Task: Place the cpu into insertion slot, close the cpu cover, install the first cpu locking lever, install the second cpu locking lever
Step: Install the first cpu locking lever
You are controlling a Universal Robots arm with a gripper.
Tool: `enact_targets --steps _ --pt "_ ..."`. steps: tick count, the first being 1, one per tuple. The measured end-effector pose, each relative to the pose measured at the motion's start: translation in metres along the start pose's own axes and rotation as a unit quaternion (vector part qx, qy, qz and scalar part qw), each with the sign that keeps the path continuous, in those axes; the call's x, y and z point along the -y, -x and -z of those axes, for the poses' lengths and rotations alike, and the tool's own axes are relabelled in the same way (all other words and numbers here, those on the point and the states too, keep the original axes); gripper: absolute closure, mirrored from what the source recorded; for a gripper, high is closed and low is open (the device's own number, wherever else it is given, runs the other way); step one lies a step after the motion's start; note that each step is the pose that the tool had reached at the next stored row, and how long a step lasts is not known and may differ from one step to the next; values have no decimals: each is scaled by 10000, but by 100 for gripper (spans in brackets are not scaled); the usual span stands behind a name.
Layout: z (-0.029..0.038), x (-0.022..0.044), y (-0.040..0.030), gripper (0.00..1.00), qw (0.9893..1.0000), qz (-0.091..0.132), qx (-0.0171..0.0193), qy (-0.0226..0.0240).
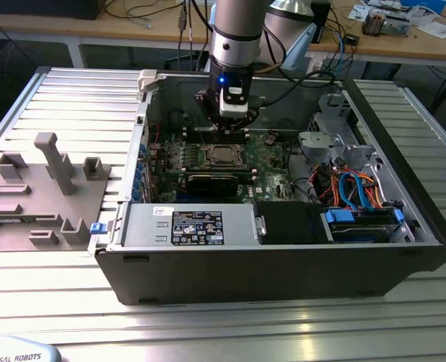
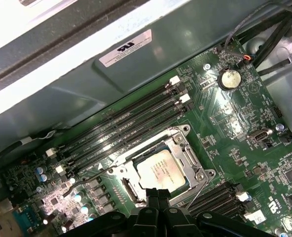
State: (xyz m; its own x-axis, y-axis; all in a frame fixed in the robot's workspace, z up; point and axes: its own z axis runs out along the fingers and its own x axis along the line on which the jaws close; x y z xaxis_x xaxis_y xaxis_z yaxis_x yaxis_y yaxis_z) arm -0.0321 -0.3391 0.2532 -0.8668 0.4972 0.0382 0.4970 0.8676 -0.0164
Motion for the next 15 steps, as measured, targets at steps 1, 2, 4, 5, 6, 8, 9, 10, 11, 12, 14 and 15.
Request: enact_targets --steps 1,2,4,5,6,8,9,10,11,12,14,15 --pt "0 0 0 89 10000 11 0 -1" --pt "0 0 0 89 10000 25 0 -1" --pt "0 0 0 89 10000 38 1 -1" --pt "0 0 0 89 10000 49 1 -2" --pt "0 0 0 89 10000 57 1 -2" --pt "0 0 0 89 10000 70 1 -3" --pt "0 0 0 89 10000 78 1 -3" --pt "0 0 0 89 10000 84 2 -3" --pt "0 0 0 89 10000 92 2 -4" --pt "0 0 0 89 10000 98 1 -4" --pt "0 0 0 89 9999 113 2 -5" --pt "0 0 0 89 9999 124 2 -5"
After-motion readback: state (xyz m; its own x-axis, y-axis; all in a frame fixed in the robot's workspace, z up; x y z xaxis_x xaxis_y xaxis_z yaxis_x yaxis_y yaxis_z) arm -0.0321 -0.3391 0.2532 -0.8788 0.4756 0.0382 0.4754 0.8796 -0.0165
